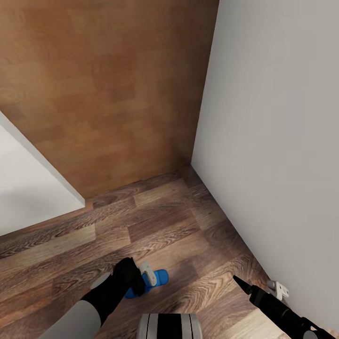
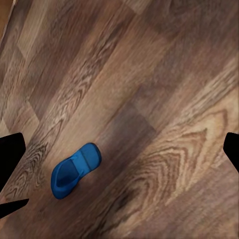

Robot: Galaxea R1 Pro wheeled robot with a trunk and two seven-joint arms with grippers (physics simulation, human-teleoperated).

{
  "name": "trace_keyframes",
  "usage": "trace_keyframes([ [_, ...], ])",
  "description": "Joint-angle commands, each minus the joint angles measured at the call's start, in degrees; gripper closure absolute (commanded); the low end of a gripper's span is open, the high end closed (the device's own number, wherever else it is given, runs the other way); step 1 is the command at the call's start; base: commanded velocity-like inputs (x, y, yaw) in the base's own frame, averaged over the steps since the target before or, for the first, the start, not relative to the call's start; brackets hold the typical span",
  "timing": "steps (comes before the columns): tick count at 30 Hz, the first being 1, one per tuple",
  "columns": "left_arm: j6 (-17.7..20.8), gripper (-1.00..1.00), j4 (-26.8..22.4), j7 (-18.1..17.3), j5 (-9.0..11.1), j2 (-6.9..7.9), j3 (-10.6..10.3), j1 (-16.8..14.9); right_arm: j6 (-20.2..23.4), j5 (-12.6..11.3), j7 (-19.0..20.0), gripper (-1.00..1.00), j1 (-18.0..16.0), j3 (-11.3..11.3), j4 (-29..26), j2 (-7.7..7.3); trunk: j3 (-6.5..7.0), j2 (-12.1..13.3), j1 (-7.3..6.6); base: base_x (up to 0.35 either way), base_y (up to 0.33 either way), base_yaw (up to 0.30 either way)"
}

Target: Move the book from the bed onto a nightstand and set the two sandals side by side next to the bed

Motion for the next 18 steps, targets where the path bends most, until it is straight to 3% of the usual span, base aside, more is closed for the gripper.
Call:
trace_keyframes([
  [1,0.11,-1.0,-0.09,-0.3,-0.6,-0.08,-0.04,-0.02,0.43,-0.29,0.08,-1.0,-0.03,-0.08,-0.03,0.0,-0.04,-0.02,-0.01,0.0,0.0,0.0],
  [9,0.03,-1.0,-2.52,10.44,-0.21,-0.89,-0.04,-0.02,0.43,-0.29,0.12,-1.0,-0.03,-0.1,-0.01,-0.01,-0.04,-0.02,-0.01,0.0,0.0,0.0],
  [18,0.03,-1.0,-2.69,11.39,-0.03,-1.22,-0.11,-0.02,0.43,-0.29,0.15,-1.0,-0.03,-0.08,-0.03,-0.01,-0.04,-0.02,-0.01,0.0,0.0,0.0],
])
